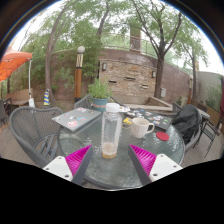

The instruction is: Pour water

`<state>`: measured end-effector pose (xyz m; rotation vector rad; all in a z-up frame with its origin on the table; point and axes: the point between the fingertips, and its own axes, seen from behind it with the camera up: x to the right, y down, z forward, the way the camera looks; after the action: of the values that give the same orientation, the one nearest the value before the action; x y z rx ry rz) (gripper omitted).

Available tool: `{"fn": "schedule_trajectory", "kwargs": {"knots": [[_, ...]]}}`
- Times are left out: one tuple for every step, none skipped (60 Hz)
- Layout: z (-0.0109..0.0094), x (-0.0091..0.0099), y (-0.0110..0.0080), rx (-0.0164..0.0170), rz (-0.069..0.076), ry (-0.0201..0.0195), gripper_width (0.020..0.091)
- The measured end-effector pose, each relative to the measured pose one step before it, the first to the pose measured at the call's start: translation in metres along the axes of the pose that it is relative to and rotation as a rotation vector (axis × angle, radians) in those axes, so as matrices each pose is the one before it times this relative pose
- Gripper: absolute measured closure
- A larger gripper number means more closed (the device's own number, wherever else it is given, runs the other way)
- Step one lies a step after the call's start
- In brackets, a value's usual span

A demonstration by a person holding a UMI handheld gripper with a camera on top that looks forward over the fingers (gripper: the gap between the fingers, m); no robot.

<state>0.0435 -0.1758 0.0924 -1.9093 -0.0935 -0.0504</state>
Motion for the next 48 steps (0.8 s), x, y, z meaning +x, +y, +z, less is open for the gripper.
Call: {"fn": "schedule_trajectory", "kwargs": {"knots": [[0.0106,-0.00344,0.00033,0.01085,0.003,-0.00356,0.0273],[0.01081,-0.00145,-0.00018,0.01101,0.0017,-0.00319,0.0272],[0.00996,-0.0012,-0.0004,0.01237,0.0008,-0.00171,0.0271],[0.01021,-0.00046,0.00003,0.01198,0.0008,0.0007,0.0272],[0.00931,-0.00087,0.00043,0.00943,0.0007,0.0021,0.0273],[0.00851,-0.00101,0.00148,0.00686,-0.0001,0.00239,0.0272],[0.00842,-0.00099,0.0015,0.00581,0.0019,0.00238,0.0269],[0.00913,-0.00179,0.00196,0.00515,0.004,0.00053,0.0269],[0.00808,-0.00149,0.00027,0.00494,0.0051,-0.00136,0.0267],[0.00847,-0.00286,0.00136,0.00527,0.0057,-0.00487,0.0266],[0.00793,-0.00385,-0.00054,0.00416,0.0054,-0.00856,0.0264],[0.009,-0.00373,0.00052,0.00334,0.0047,-0.01133,0.0265],[0.00802,-0.00504,-0.00036,0.00382,0.0027,-0.0125,0.0266],[0.00679,-0.00478,-0.0014,0.00606,-0.0008,-0.01188,0.0266],[0.00773,-0.00385,-0.00117,0.00975,-0.0028,-0.00873,0.027],[0.00721,-0.00257,-0.00279,0.01281,-0.003,-0.00434,0.0271],[0.00816,-0.00269,-0.00342,0.01528,-0.0028,-0.00152,0.0269],[0.00785,-0.00284,-0.00377,0.01564,-0.0029,0.00156,0.027],[0.00717,-0.00219,-0.00303,0.0146,-0.0025,0.00317,0.0272],[0.00603,-0.00342,-0.00281,0.01377,0.0001,0.00259,0.0285],[0.00601,-0.00608,-0.00155,0.01263,0.0036,-0.0032,0.032],[0.01887,-0.02189,-0.00408,0.00639,0.0055,0.00194,0.0378],[0.00364,-0.0024,-0.0005,0.00664,0.0048,0.00121,0.0482],[0.00354,-0.00036,0.00145,0.00001,0.0048,0.01187,0.0589],[0.00339,-0.00165,0.00241,-0.00368,0.0042,0.003,0.0603],[0.00279,-0.00154,0.00074,0.00494,0.0066,0.00571,0.0604],[0.00012,0.00957,-0.00051,0.00744,0.0056,-0.00062,0.0604],[-0.00096,0.00033,-0.00357,0.00295,-0.0009,0.00347,0.0604],[0.001,-0.00044,-0.00008,0.00693,-0.0057,0.00191,0.0604],[0.00062,-0.00094,-0.00014,0.00858,-0.008,0.00113,0.0615],[0.00075,-0.00156,0.00022,0.00622,-0.0087,0.00078,0.0619],[-0.00137,0.00097,0.00132,0.0044,-0.0061,-0.00115,0.062],[-0.00046,-0.00472,-0.00472,0.00305,-0.0076,0.00367,0.0619],[0.00005,-0.0007,0.00063,0.00011,-0.0079,0.00161,0.0621],[0.00026,-0.00097,-0.00014,0.00152,-0.0071,0.00127,0.0621],[0.00037,-0.00101,-0.00041,0.00085,-0.0068,0.00055,0.0622],[0.00073,-0.00141,-0.00008,-0.00077,-0.0082,-0.00089,0.0622],[-0.00166,-0.00115,-0.00345,-0.00333,-0.0085,-0.00246,0.0621],[0.00055,-0.00167,0.00066,-0.00574,-0.0103,-0.00395,0.0638],[0.00072,-0.00187,0.00018,-0.00618,-0.0107,-0.0037,0.0651],[0.00069,-0.00136,0.00039,-0.00879,-0.0072,-0.0021,0.065],[0.00099,-0.00049,0.00026,-0.00918,-0.0036,0.00116,0.065],[0.00126,-0.00144,0.00139,-0.00605,0.0002,0.00117,0.0662],[0.00156,-0.00092,-0.00032,-0.00706,0.0059,0.00007,0.0671],[-0.00447,0.00345,-0.00182,-0.0084,0.0107,-0.00725,0.0671],[0.00221,-0.00143,-0.00028,-0.01029,0.0197,-0.00912,0.0671],[0.00283,-0.00315,-0.00082,-0.00999,0.0263,-0.01434,0.0671],[0.00281,-0.00372,-0.00096,-0.01045,0.0301,-0.01818,0.0691]]}}
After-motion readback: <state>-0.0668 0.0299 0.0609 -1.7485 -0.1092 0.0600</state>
